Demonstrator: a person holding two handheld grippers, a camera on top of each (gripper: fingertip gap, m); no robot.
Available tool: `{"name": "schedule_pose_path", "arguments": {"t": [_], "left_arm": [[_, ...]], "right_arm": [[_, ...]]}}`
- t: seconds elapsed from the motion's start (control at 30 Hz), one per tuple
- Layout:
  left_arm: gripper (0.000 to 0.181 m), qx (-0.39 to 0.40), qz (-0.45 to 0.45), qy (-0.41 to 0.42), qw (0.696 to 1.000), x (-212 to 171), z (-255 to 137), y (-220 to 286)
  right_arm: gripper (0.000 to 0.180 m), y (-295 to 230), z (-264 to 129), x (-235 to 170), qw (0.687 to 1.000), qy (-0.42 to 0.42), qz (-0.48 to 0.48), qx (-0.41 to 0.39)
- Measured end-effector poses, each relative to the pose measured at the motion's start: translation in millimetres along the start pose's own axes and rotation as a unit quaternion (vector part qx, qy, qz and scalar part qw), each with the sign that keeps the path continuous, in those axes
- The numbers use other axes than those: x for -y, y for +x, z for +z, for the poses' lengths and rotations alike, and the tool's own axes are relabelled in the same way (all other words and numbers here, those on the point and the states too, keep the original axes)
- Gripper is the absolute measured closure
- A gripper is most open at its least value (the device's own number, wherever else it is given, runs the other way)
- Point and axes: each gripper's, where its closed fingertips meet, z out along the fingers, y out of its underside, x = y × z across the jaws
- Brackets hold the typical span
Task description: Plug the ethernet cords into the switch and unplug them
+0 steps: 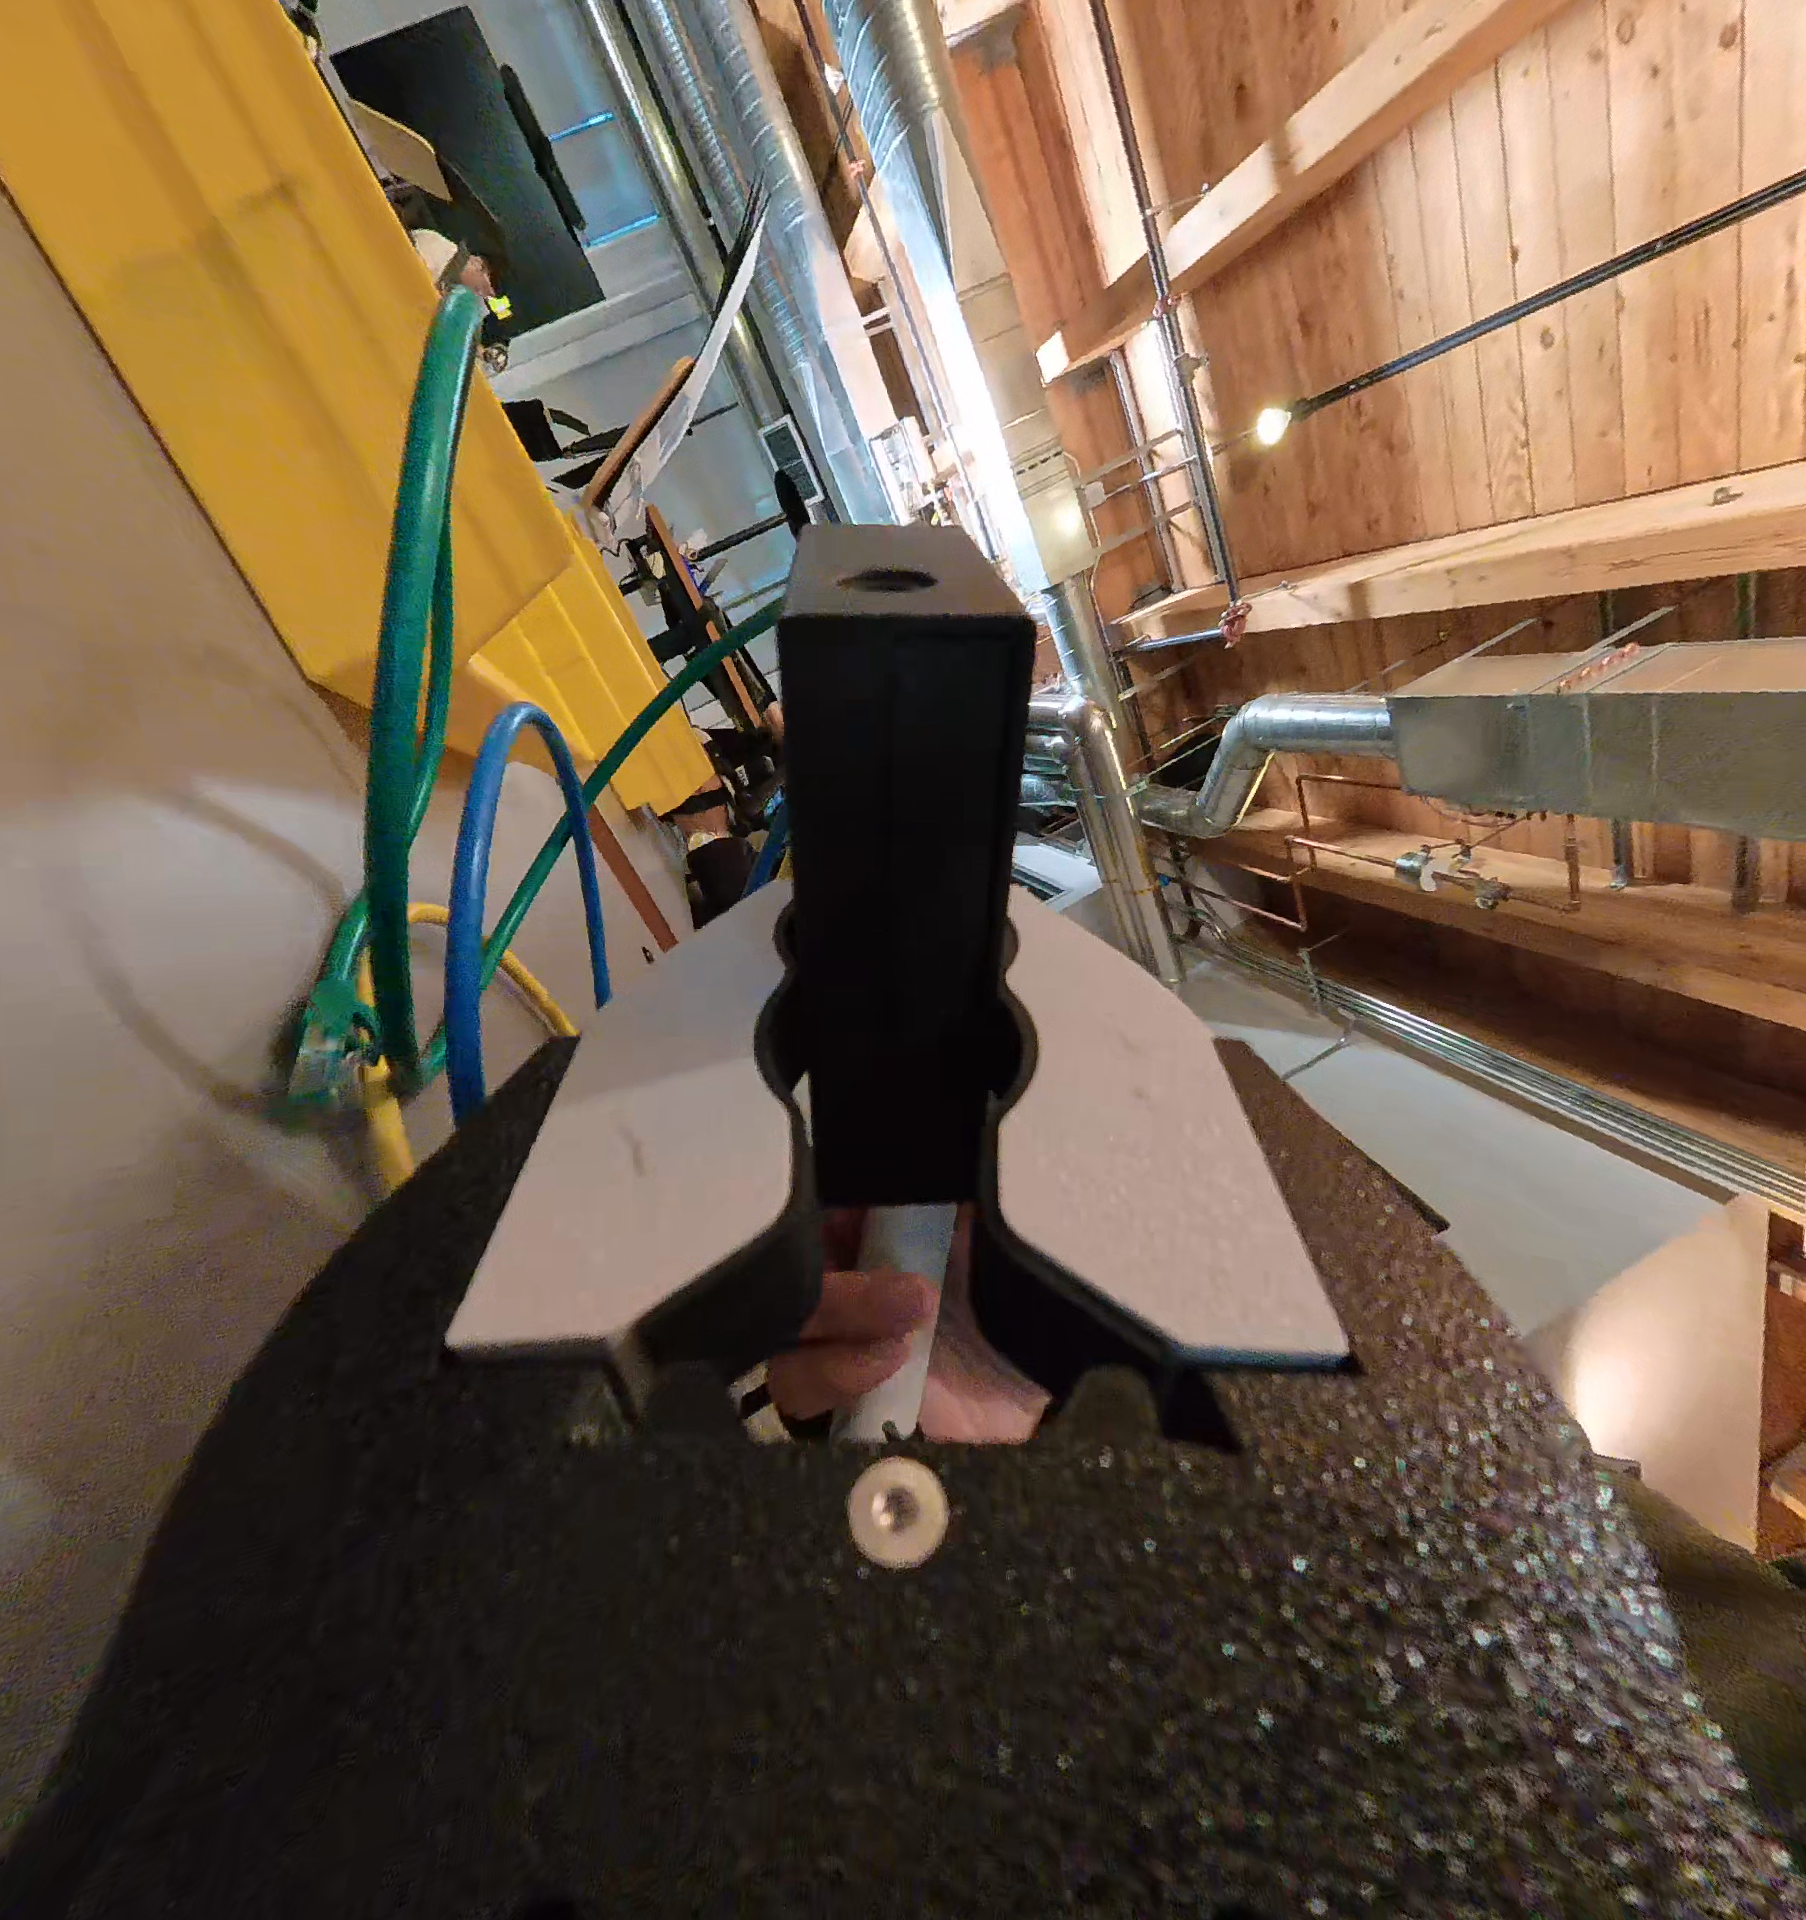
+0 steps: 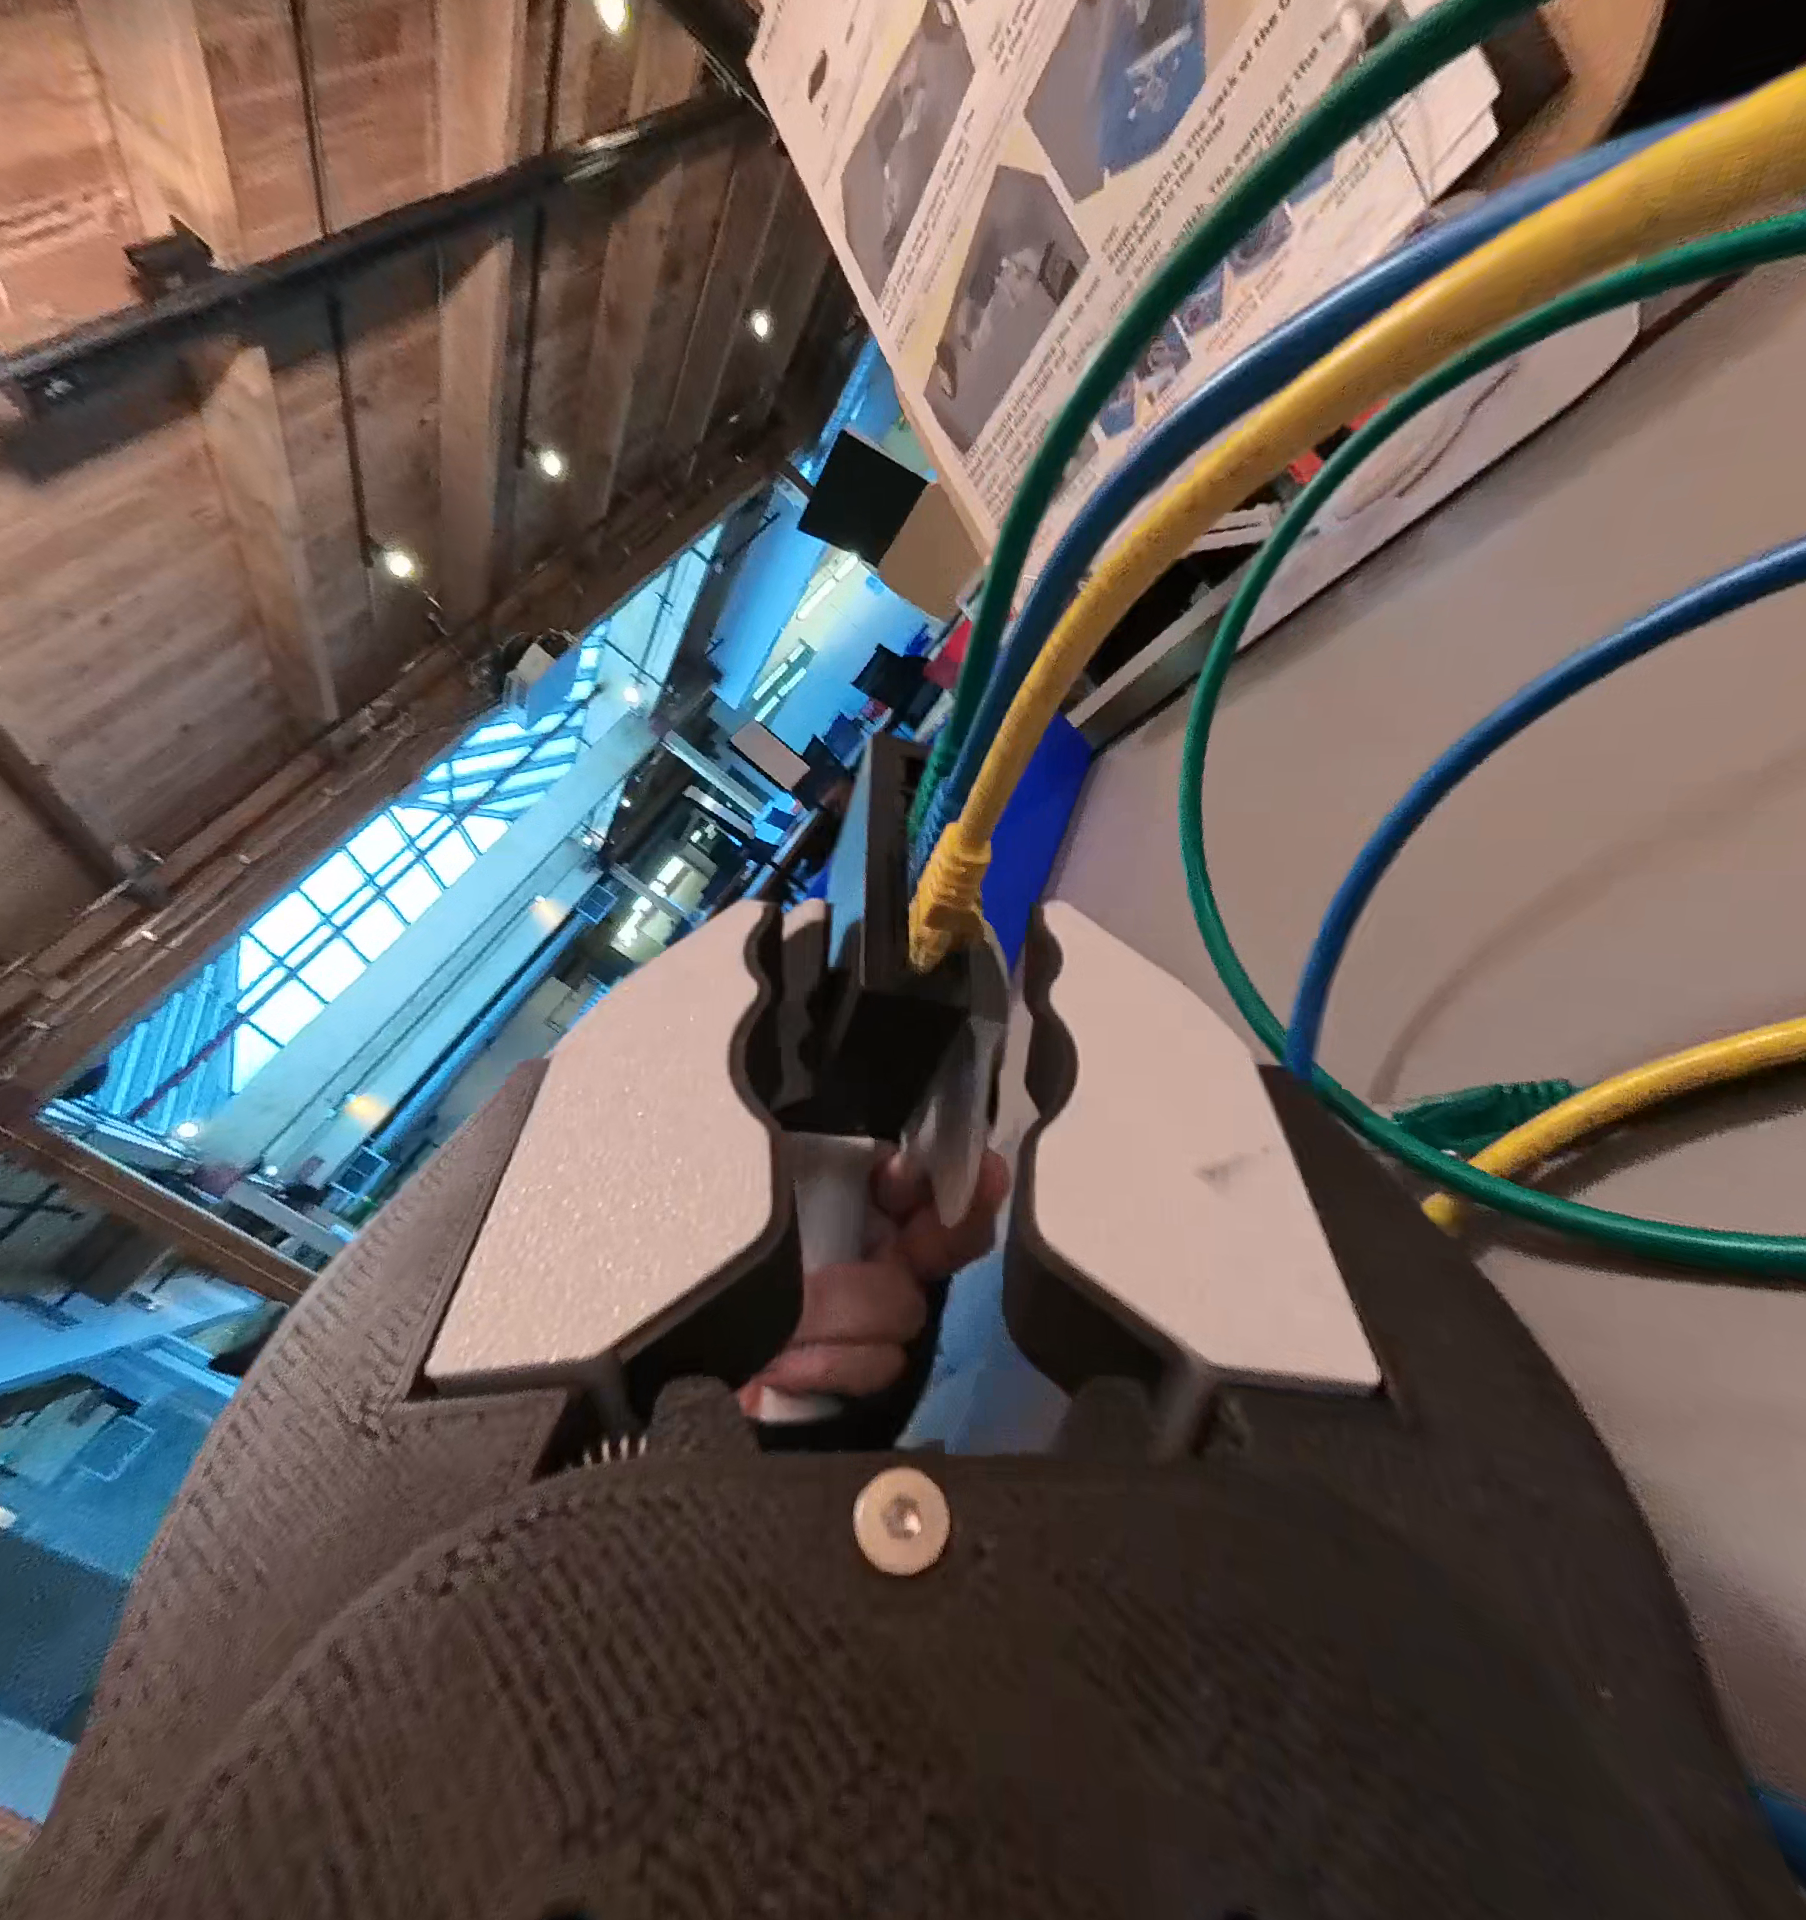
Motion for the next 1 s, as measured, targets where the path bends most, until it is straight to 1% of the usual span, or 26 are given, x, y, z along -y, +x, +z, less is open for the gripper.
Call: {"name": "schedule_pose_path", "arguments": {"t": [0.13,0.27,0.4,0.63,1.0], "left_arm": [[0.151,-0.016,-0.016,0.001,1.000,-0.3,-1.5,0.3],[0.151,-0.007,-0.022,-0.003,1.000,-1.5,-0.6,-2.2],[0.151,-0.003,-0.030,-0.003,1.000,-1.6,-1.2,-4.1],[0.151,0.010,-0.019,-0.001,1.000,-0.6,-3.6,-8.6],[0.151,0.018,0.006,0.007,1.000,-3.4,-4.2,-13.1]], "right_arm": [[0.149,6.9,-1.2,-3.2,1.000,0.010,0.022,-0.010],[0.157,10.9,3.2,-12.7,0.999,-0.001,0.032,-0.007],[0.165,12.2,7.9,-12.8,0.998,0.015,0.054,-0.001],[0.166,16.4,13.7,-17.4,0.996,0.020,0.091,-0.004],[0.165,20.6,11.9,-20.1,0.998,0.011,0.066,-0.014]]}}
